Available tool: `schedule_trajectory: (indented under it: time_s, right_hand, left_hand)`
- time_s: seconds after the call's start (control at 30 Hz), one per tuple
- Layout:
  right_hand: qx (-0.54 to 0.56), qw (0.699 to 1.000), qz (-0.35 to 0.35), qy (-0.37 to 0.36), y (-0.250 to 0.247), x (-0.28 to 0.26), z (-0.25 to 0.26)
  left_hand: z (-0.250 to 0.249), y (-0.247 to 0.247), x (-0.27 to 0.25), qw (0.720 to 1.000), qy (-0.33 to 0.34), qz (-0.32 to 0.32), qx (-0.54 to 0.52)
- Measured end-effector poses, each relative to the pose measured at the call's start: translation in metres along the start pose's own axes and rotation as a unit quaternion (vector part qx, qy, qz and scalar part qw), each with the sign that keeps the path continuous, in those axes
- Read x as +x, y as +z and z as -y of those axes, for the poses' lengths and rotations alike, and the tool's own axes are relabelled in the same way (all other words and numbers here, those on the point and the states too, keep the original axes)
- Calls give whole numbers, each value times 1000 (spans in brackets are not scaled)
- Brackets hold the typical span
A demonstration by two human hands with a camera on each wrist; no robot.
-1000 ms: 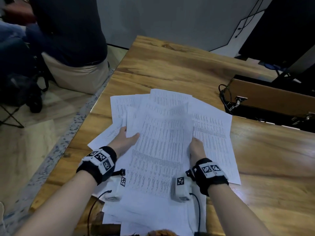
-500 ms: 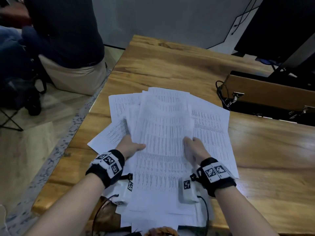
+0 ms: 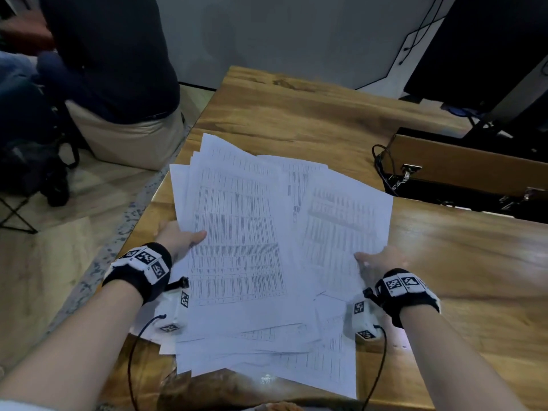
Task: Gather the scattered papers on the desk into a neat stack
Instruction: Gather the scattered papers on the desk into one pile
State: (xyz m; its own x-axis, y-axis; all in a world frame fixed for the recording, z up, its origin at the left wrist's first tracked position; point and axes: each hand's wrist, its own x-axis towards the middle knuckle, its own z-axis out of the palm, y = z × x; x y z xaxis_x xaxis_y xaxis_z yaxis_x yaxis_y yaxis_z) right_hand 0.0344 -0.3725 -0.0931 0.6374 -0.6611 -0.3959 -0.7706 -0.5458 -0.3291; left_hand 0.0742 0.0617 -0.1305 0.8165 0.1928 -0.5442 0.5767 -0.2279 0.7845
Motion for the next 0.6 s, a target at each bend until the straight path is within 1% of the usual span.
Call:
schedule_trajectory:
  time_s: [0.07, 0.17, 0.23, 0.3, 0.33, 0.43, 0.5, 0.57, 0.6]
  right_hand:
    - [30, 999, 33, -14, 3, 13, 3]
    - [31, 998, 41, -27, 17, 51, -6]
    - [27, 997, 46, -47, 10, 35, 6]
    - [16, 996, 63, -62, 2, 12, 19]
    - [15, 994, 76, -72, 0, 4, 22]
    - [46, 984, 103, -136, 5, -25, 32]
    - [72, 974, 137, -166, 10, -45, 36]
    - [108, 968, 161, -160, 12, -51, 36]
    - [125, 971, 145, -141, 12, -47, 34]
  left_hand:
    - [-24, 0, -26, 1000, -3, 23, -8]
    - [-56, 5, -71, 997, -15, 72, -26]
    - [-61, 7, -83, 993, -23, 109, -32]
    - [-61, 11, -89, 990, -25, 129, -52]
    - [-61, 13, -89, 989, -25, 125, -69]
    - [-62, 20, -84, 989, -22, 108, -99]
    - [-59, 26, -79, 990, -23, 103, -92]
    - [-50, 34, -72, 991, -18, 103, -79]
    - [-43, 38, -67, 993, -16, 96, -72]
